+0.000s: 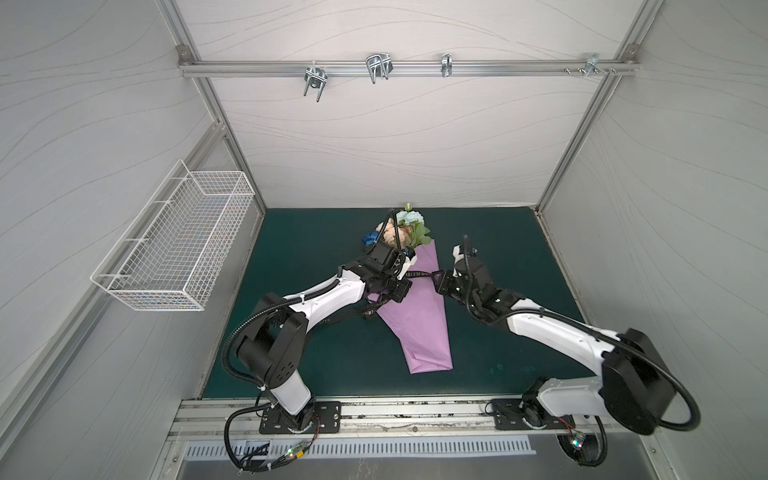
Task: Tie the bouquet of fake flowers
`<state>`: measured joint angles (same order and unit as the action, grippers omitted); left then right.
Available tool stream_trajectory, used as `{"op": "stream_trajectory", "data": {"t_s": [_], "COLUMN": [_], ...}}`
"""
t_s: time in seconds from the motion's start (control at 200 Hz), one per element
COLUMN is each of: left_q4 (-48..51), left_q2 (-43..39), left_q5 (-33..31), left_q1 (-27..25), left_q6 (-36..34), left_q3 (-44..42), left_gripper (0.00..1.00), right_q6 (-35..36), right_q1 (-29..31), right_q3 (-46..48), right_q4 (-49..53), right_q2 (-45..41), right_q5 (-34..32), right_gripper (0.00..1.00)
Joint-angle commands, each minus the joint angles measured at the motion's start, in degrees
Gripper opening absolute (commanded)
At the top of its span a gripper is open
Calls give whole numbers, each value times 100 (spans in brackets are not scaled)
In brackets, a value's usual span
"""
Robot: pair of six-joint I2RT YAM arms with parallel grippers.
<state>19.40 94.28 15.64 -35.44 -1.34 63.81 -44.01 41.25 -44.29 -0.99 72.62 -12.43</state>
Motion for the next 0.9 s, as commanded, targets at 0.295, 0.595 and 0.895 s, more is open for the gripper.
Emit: {"op": "stream_trajectory", "data": {"t_s": [0.295, 0.595, 0.895], "left_q4": [305, 570, 973], "left_q2": [453, -253, 356], "left_q5": [244, -949, -2507], "left_q1": [-626, -626, -305], "left_q6": [-404, 255, 2662], "left_q3": [-31, 408, 1418], "left_gripper": [37, 69, 57], "right_q6": [339, 673, 1044], "right_q1": [-76, -79, 167], "right_q3": [304, 189, 166], "right_q4": [1025, 1326, 1691], "right_q2": [-822, -1028, -1370], "right_q5": [-738, -778, -1029], "right_gripper": [34, 34, 33]}}
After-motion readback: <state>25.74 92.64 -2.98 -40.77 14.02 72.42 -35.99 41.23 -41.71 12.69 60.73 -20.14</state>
